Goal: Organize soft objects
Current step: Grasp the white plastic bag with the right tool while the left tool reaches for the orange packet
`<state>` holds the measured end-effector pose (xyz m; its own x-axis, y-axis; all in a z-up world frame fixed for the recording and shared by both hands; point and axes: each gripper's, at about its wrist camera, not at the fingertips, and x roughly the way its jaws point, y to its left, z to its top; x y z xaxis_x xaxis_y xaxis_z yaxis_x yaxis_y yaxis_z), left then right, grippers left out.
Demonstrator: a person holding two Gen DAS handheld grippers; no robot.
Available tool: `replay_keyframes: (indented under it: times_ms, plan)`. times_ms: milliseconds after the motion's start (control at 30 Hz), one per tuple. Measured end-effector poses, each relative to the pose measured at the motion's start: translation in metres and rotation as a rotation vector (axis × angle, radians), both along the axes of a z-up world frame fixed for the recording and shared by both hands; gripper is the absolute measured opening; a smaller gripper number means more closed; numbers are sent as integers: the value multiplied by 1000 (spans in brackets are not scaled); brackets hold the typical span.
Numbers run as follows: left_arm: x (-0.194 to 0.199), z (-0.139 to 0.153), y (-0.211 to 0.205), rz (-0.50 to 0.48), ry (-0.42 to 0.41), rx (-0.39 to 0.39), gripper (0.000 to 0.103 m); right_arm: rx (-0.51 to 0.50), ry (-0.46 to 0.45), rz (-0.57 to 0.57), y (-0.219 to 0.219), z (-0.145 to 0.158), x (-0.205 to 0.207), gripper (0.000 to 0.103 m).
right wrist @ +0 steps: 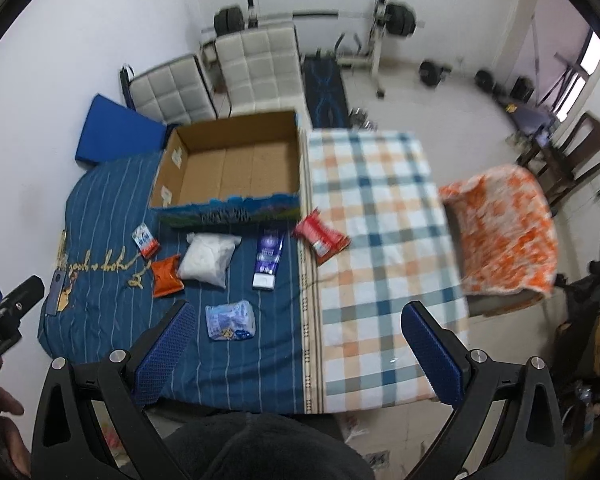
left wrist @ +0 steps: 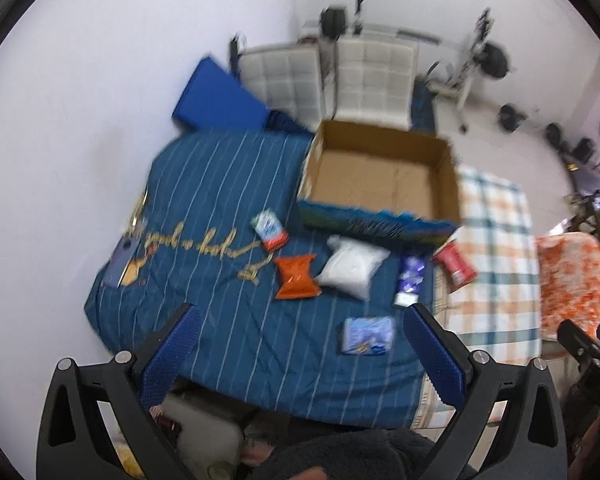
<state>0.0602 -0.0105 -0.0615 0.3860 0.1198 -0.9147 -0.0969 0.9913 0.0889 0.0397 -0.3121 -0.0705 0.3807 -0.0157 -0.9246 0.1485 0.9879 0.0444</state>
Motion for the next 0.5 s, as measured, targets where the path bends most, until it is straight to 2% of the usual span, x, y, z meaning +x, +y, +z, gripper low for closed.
replay_keyframes:
  times_ms: [67,133,233,300,367,500]
  plan:
    - [17,-31,3,11,53,-7,103,31,49,4,-6,-31,18,103]
    - [30,-60,6,27,108,8,103,67,100,18,-6,-68,36,103]
    - [45,-103,16,52,197,-14,103,132,186,40,2,-129,63,103]
    - [54,-135,27,78,258,-64,103,162,251,61,17,-172,79,103]
    - [62,-165,42,122,312,-79,103,190,303,74,34,-210,93,103]
    - [76,-206,69,185,349,-108,103,225,339,58,76,-277,124,103]
